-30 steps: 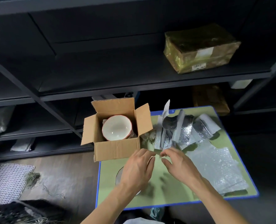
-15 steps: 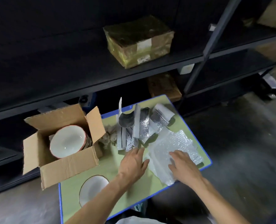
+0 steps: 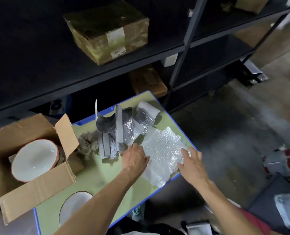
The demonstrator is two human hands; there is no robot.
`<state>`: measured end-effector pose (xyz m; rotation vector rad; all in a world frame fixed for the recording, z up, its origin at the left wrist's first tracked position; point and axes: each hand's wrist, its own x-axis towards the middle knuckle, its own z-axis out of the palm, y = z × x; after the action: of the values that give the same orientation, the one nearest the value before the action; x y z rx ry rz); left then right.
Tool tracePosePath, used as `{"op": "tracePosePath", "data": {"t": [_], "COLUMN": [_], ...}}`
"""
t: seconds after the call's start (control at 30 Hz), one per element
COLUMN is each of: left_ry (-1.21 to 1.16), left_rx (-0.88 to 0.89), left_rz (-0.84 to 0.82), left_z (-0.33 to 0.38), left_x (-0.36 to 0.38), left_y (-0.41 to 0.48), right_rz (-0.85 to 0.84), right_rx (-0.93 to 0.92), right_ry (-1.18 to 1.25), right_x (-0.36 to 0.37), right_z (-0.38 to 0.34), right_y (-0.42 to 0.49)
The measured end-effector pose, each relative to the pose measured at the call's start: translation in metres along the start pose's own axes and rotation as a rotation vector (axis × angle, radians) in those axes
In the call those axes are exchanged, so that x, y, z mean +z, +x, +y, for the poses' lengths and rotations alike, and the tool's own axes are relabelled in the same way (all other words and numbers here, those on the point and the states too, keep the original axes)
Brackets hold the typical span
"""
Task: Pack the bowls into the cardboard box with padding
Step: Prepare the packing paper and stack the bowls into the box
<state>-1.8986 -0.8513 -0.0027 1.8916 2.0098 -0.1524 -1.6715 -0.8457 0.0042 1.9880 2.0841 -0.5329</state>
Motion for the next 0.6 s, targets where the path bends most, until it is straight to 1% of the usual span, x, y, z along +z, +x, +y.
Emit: {"op": "tracePosePath", "data": {"t": [0.13, 0.27, 0.47, 0.53, 0.6], "left_ry": [-0.064, -0.211, -0.615, -0.784, -0.901], "left_rx": [-0.048, -0.067, -0.143, -0.175, -0.208], "left_rz": [-0.022, 0.04, 0.136, 0.163, 0.184], "left_z": [0.001, 0.001, -0.011, -0.021, -0.031], "left_x": [0.007, 0.008, -0.004, -0.008, -0.013], "left_y": [0.002, 0.0, -0.013, -0.021, -0.03], "right_rz": [-0.018, 0.079, 0.158, 0.164, 0.115], "right_rx": [0.04, 0.015, 0.012, 0.01, 0.036], "right_ry": [0.026, 0.0, 0.07, 0.146, 0.277], "right_x": [-0.001, 0.0, -0.001, -0.004, -0.01], "right_z": [0.003, -0.002, -0.011, -0.018, -0.029], "right_y": [0.005, 0.006, 0.002, 0.002, 0.002]}}
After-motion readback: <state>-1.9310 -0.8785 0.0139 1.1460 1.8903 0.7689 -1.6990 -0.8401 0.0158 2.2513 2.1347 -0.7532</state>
